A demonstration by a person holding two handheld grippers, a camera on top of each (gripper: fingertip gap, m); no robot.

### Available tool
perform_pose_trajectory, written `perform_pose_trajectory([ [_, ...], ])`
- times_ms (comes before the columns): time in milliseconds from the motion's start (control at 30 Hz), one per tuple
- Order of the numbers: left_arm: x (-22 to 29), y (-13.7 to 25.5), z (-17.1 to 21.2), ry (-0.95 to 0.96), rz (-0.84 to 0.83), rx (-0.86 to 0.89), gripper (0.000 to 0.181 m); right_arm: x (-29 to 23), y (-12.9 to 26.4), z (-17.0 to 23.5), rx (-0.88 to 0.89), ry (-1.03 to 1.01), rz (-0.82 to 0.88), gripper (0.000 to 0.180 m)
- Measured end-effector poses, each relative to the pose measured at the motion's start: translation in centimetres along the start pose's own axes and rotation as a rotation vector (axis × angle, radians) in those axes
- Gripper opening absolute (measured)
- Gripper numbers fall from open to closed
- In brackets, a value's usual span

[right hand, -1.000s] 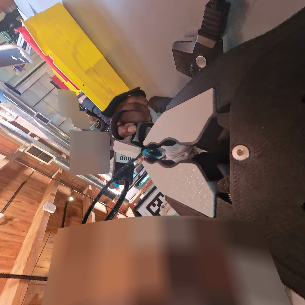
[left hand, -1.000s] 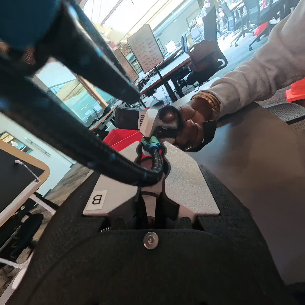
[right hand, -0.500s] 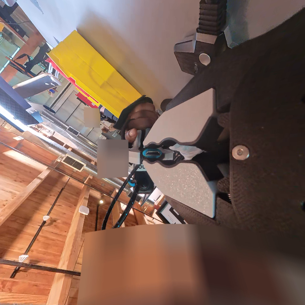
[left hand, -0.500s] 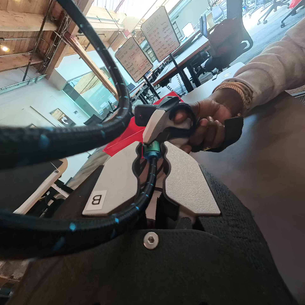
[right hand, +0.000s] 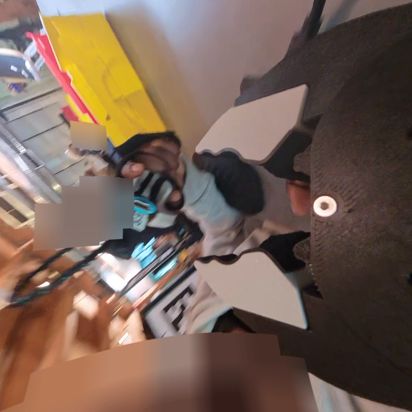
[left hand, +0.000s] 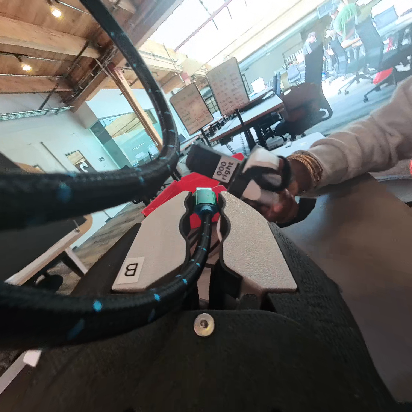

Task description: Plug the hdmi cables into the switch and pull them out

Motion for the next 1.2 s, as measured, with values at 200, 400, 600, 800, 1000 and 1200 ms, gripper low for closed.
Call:
perform_pose_trajectory([
  [200,-1.8,1.4,1.1,0.117,0.015,-0.064,0.021,0.9,1.3,1.9,-0.605,0.538,0.466,0.088],
  [400,-1.8,0.8,2.2,0.141,0.066,-0.139,0.021,1.8,2.6,1.7,-0.742,0.680,0.590,0.061],
  [600,-2.0,1.0,2.3,0.178,0.078,-0.144,0.021,2.9,1.2,0.3,-1.242,0.897,0.594,0.053],
  [800,-2.9,2.2,2.1,0.193,0.009,-0.112,0.021,6.3,-2.4,-0.7,-1.511,0.927,0.384,0.055],
  [1000,-3.6,2.9,2.4,0.227,-0.030,-0.089,0.021,7.5,-3.8,-0.8,-1.562,0.729,0.303,0.037],
  [1200,-3.9,3.1,2.5,0.230,-0.059,-0.078,0.021,4.9,-2.4,1.0,-1.453,0.438,0.574,0.037],
])
Point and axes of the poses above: each gripper's, where its closed fingertips meet, y back along the fingers, z out of its underside, x = y × z across the jaws, the point moved 9 cm from there along y, back along the fingers, and after that the axes turned 12 degrees about -x, right-handed, at the moved point
